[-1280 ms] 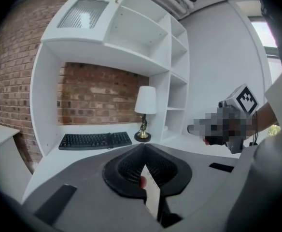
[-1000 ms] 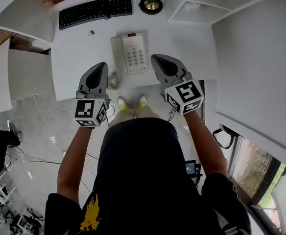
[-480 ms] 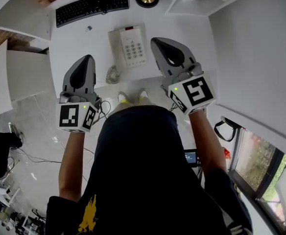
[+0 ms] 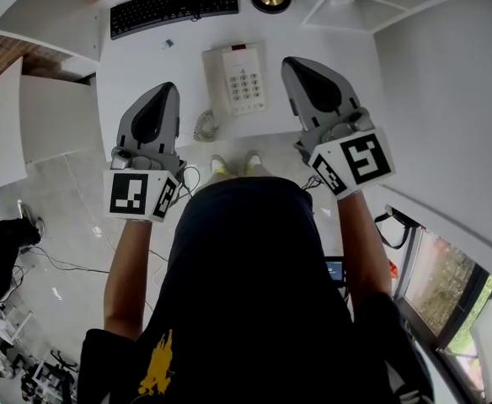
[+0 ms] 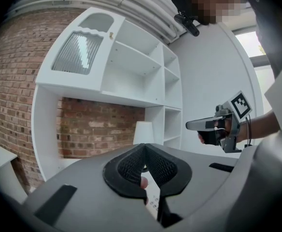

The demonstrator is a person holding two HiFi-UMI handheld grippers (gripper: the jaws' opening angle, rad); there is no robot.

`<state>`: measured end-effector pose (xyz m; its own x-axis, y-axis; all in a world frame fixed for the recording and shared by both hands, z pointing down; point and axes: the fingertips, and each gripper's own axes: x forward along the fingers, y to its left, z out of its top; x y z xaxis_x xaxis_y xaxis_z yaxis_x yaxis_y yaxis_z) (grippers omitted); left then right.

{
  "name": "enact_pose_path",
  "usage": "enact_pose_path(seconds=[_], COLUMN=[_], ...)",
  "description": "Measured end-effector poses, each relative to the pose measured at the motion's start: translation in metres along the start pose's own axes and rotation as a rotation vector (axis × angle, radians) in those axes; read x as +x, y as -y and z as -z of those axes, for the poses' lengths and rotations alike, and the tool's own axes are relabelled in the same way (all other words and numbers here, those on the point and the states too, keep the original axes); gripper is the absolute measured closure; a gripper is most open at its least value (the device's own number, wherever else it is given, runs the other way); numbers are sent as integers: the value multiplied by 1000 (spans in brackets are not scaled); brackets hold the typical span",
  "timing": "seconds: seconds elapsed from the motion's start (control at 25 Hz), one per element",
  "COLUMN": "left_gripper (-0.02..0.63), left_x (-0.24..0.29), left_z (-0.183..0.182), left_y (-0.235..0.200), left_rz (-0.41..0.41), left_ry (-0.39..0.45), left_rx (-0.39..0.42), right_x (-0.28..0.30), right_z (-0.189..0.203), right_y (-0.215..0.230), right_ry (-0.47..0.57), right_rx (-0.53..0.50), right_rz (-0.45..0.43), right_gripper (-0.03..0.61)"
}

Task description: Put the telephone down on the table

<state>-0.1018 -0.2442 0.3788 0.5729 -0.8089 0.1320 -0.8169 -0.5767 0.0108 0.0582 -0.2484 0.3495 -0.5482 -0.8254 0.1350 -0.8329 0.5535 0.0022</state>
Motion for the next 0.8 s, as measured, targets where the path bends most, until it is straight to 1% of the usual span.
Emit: enact_pose_path(seconds=[0.2,0.44,0.8], left_gripper=[595,595,595], left_x=[2,1,-3], left_z=[0,-3,-3], left_y=[4,9,15], left_rz=[3,4,0], left_ry=[5,9,13], left_rx=[-4,-3,0], right_x=[-2,-6,-7], right_z=[-2,-7,-8], right_y=[6,2,-1], right_ry=[11,21,26], right_rx=[12,12,3], right_rz=[6,-26,-44], right_gripper=[581,581,581])
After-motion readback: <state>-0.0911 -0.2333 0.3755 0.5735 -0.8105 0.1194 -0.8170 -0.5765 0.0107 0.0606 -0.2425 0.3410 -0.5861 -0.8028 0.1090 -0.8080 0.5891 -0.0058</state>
